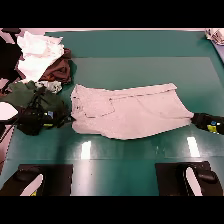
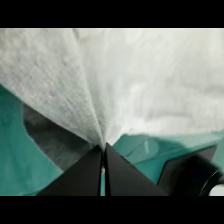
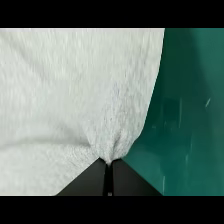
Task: Fold the shirts.
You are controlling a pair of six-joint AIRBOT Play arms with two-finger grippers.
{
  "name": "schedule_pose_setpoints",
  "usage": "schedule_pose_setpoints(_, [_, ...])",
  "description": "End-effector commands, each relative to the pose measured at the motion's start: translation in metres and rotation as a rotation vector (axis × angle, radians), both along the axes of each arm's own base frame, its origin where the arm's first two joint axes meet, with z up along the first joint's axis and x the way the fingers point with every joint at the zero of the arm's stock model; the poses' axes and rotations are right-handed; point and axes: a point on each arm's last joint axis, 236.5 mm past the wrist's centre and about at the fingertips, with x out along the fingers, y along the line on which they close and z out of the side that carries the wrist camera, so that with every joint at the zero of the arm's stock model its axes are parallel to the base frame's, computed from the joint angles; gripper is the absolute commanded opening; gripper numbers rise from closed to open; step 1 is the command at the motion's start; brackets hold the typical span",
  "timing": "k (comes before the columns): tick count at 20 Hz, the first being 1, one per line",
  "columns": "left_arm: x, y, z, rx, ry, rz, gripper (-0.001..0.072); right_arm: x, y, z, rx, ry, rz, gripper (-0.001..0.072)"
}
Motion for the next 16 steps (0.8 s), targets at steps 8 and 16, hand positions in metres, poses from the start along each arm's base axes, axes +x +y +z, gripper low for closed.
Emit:
schedule_pose_setpoints(8, [0.101,0.017,0.028,-0.059,-0.170,0.285,0.0024,0.076,-0.033,-0.014,-0.034,-0.073,-0.100,0.0009])
schedule_pose_setpoints(16, [0.161,0.020,-0.014,-0.016,-0.114,0.319,0.0025,0.163,-0.010,-0.018,-0.068,-0.059,0.072,0.0010])
